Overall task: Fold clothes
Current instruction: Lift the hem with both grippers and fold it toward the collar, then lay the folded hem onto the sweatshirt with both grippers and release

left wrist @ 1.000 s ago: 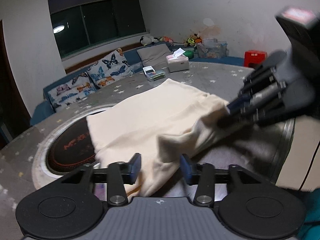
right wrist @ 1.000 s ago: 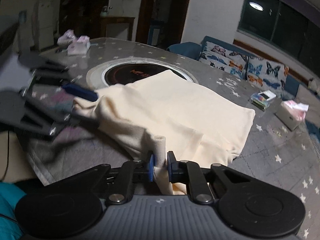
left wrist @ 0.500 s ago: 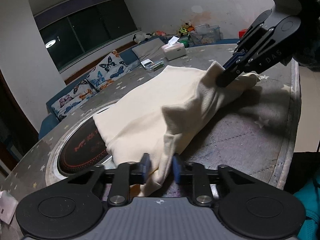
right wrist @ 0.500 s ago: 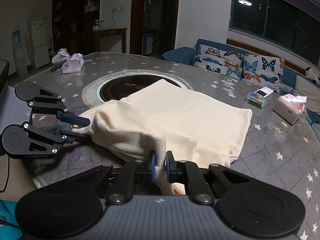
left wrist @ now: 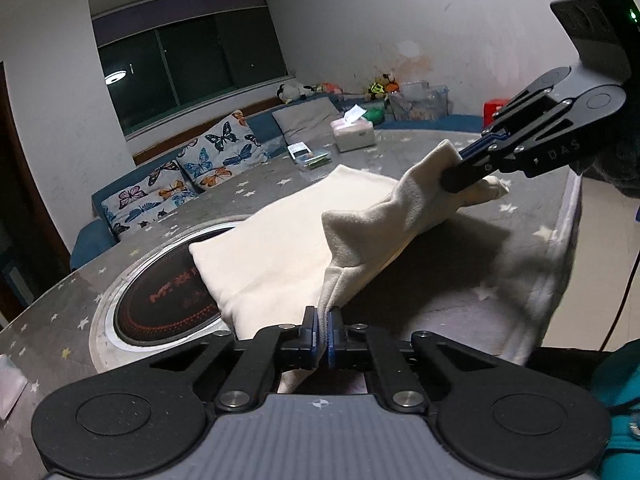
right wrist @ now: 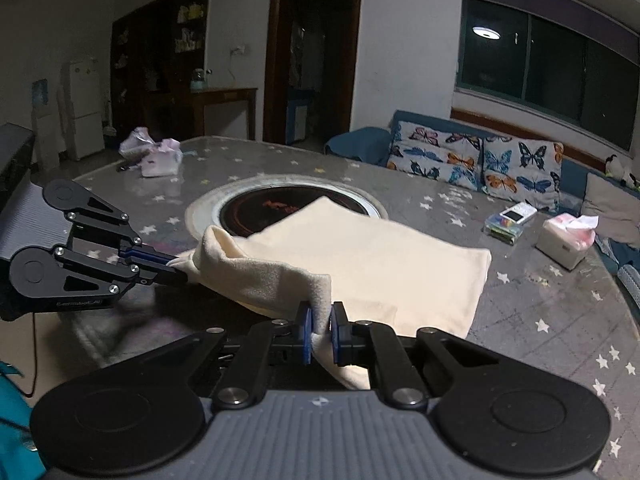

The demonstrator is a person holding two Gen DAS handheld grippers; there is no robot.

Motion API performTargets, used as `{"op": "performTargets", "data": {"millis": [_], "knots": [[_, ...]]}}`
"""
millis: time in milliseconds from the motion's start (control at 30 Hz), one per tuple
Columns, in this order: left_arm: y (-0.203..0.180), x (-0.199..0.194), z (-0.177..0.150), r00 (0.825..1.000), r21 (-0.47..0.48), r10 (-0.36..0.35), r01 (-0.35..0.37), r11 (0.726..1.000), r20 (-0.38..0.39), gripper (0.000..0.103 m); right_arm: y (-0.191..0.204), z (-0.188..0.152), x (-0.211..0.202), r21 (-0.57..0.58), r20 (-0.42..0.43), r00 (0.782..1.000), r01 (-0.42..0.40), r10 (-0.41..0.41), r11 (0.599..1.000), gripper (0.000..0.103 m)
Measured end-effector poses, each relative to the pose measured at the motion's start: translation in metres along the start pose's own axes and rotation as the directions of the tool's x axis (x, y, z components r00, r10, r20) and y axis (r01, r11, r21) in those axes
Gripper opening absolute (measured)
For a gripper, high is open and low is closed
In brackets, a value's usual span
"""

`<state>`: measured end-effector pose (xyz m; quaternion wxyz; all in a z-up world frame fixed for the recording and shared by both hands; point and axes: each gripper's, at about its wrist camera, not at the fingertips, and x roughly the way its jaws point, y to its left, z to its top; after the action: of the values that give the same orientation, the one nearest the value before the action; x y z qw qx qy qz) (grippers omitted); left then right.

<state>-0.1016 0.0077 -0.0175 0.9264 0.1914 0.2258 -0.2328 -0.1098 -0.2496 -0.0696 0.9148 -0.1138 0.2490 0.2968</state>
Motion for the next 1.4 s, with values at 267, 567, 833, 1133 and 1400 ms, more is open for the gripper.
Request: {"op": "performTargets", "data": {"millis": [267, 567, 833, 1133, 1400], "knots": [[-0.010, -0.045, 0.003, 0.999, -0.017, -0.028, 0.028, 0.999, 0.025, 0.005, 0.020, -0.003, -0.048, -0.027, 0.014, 0.999, -0.045, 0.045, 0.999, 0.008], [0.003, -0.029, 0.022, 0.998, -0.021, 0.025, -0.023, 0.999, 0.056, 0.005, 0.012, 0.018, -0.046, -0.040, 0.040, 0.999, -0.028, 0.030, 0.999, 0.008], [0.027, 0.006, 0.049, 0.995, -0.024, 0.062, -0.060, 0.998, 0.083, 0.005, -0.021, 0.047, -0.015, -0.031, 0.044, 0.999, -0.001, 0.003, 1.000, 0.008], [0.061, 0.074, 0.075, 0.997, -0.047, 0.067, -0.066, 0.997, 0.026, 0.005, -0.068, 0.072, 0.046, 0.016, 0.004, 1.000, 0.020, -0.020, 1.000, 0.008], [0.083, 0.147, 0.080, 0.993, -0.089, 0.084, -0.092, 0.992, -0.084, 0.006, -0.099, 0.077, 0.119, 0.084, -0.064, 0.997, 0.048, -0.043, 0.995, 0.008]]}}
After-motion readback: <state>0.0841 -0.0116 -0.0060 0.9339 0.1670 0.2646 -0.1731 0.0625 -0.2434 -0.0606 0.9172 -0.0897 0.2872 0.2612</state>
